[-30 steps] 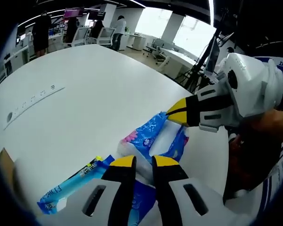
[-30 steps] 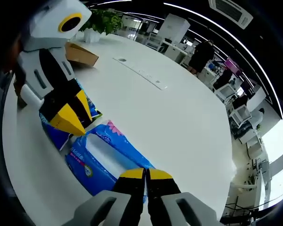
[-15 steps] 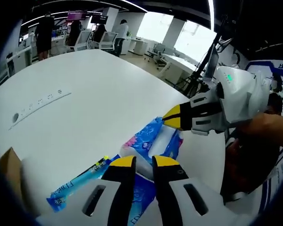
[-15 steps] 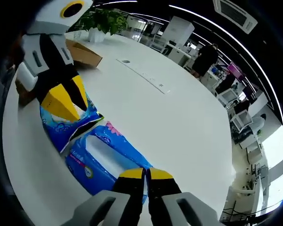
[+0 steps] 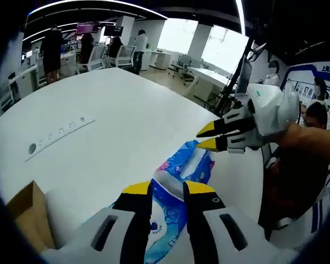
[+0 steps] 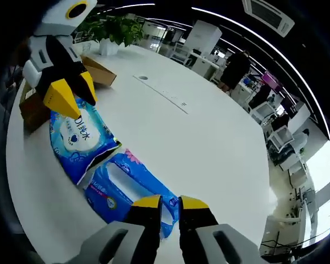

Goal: Operate the shoe box by opening the lid, removing the specified soft item, and placing it in the target area until the item is outside and the box remains undamaged.

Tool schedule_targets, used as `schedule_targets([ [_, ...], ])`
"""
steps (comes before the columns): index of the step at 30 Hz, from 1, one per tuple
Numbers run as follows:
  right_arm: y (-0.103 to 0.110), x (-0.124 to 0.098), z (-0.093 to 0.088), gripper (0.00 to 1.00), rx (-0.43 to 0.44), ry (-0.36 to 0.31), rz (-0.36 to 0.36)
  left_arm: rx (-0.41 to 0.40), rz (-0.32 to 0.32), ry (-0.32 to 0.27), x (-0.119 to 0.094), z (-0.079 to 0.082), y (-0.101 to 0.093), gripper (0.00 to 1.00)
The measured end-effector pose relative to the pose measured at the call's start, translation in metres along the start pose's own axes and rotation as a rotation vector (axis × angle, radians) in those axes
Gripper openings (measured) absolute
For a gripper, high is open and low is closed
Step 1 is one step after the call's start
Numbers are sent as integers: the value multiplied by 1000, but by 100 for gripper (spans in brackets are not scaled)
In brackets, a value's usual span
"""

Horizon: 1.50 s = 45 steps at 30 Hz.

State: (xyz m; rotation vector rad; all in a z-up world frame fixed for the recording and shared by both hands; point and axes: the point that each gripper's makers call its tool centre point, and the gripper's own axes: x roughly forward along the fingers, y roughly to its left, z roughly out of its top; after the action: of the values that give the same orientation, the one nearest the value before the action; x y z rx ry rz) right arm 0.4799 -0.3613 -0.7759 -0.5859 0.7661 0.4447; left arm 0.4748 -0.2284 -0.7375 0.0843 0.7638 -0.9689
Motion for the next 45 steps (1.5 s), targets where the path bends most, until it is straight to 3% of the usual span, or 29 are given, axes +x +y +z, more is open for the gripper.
schedule_targets([
  [17, 16, -27, 15, 27, 37, -45, 51, 51, 19, -58, -59, 1, 12, 37],
  [38, 56, -60, 47, 50, 88, -130, 109, 62, 90, -135, -141, -19, 46, 55],
  [45, 70, -65, 58, 57, 87, -160, 136, 47, 136, -140, -169, -37, 64, 62],
])
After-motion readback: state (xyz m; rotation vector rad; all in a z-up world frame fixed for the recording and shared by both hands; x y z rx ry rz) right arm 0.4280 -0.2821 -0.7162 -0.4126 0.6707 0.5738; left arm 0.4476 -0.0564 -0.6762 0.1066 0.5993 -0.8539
